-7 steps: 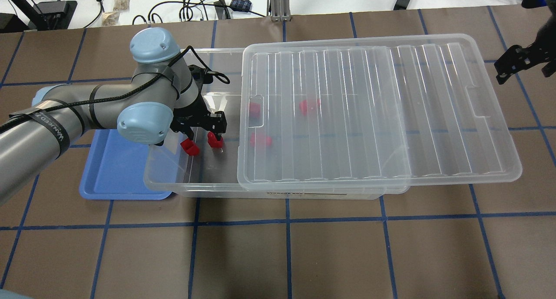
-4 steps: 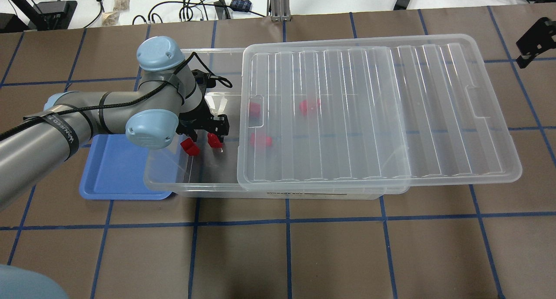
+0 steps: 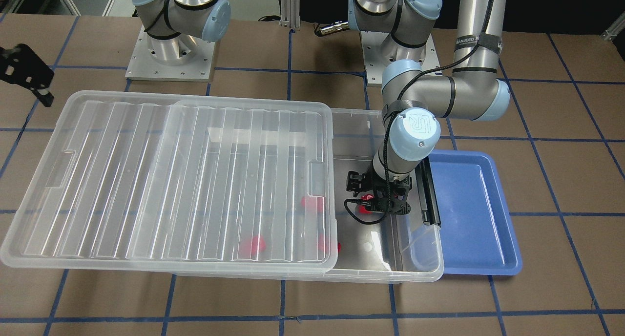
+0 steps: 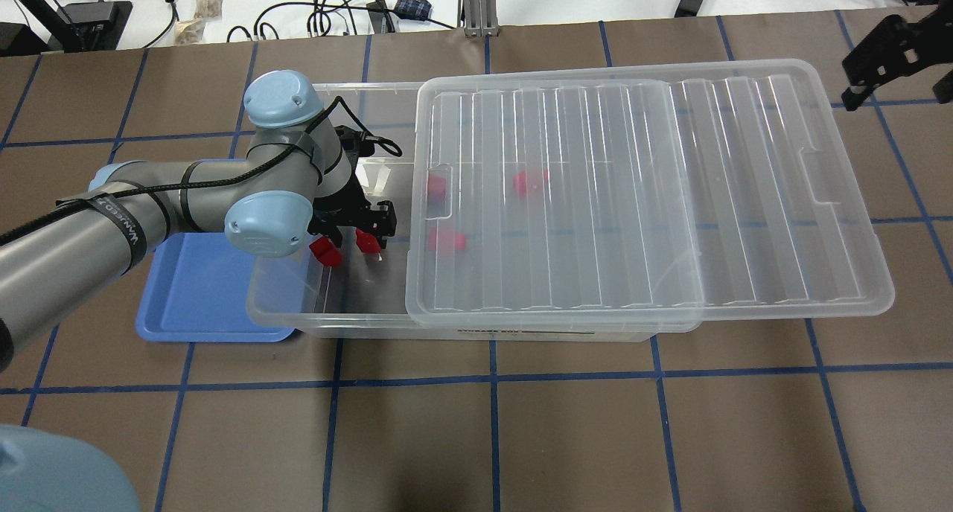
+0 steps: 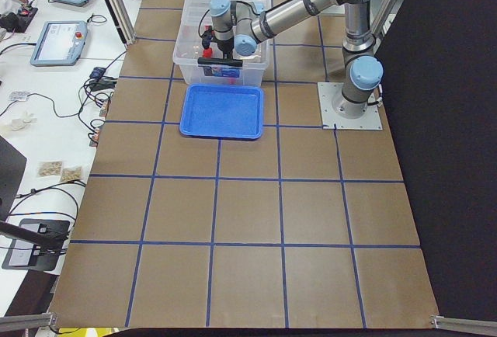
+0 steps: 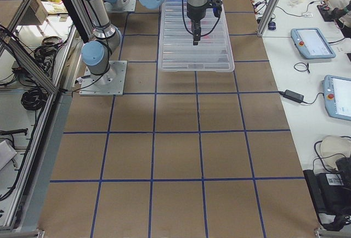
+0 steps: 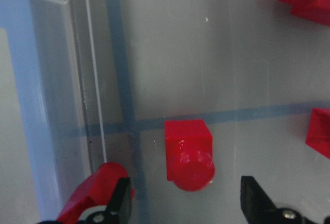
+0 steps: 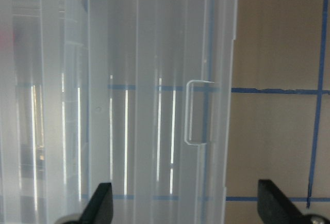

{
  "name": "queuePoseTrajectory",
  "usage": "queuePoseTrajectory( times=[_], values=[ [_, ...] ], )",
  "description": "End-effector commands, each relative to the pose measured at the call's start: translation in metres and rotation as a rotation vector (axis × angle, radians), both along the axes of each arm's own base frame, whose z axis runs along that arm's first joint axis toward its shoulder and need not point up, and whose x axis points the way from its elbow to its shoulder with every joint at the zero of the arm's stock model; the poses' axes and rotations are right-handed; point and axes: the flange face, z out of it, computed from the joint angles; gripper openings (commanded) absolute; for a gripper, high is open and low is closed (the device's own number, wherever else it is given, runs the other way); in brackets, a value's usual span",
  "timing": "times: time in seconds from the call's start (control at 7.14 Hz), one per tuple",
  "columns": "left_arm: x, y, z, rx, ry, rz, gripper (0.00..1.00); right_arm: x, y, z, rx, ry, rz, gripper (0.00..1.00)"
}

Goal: Place red block in blue tray from box

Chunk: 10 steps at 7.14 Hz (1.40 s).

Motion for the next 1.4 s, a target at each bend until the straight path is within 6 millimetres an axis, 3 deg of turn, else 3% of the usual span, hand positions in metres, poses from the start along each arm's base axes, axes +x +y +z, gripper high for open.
queuePoseTrajectory(
  times=[0.0,0.28,0.7,1.12,1.26],
  values=[
    [0.0,0.0,-0.001,0.002,0.001,0.0,0.51,0.079,0.003,0.002,-0.01,0.006,-0.015,1.0],
    [-0.002,-0.002,-0.009,0.014,0.019,0.002,0.04,0.111,0.009,0.002,-0.007,-0.002,-0.07,1.0],
    [-0.002,-0.005,0.002,-0.009,0.018,0.007,0.0,0.126,0.01,0.001,-0.006,-0.006,-0.084,1.0],
    [-0.002,-0.001,0.033,-0.029,0.016,0.01,0.0,0.126,0.009,0.0,-0.008,-0.006,-0.083,1.0],
    [0.0,-0.005,0.06,0.002,0.005,0.013,0.0,0.126,0.009,0.0,-0.008,-0.006,-0.083,1.0]
  ],
)
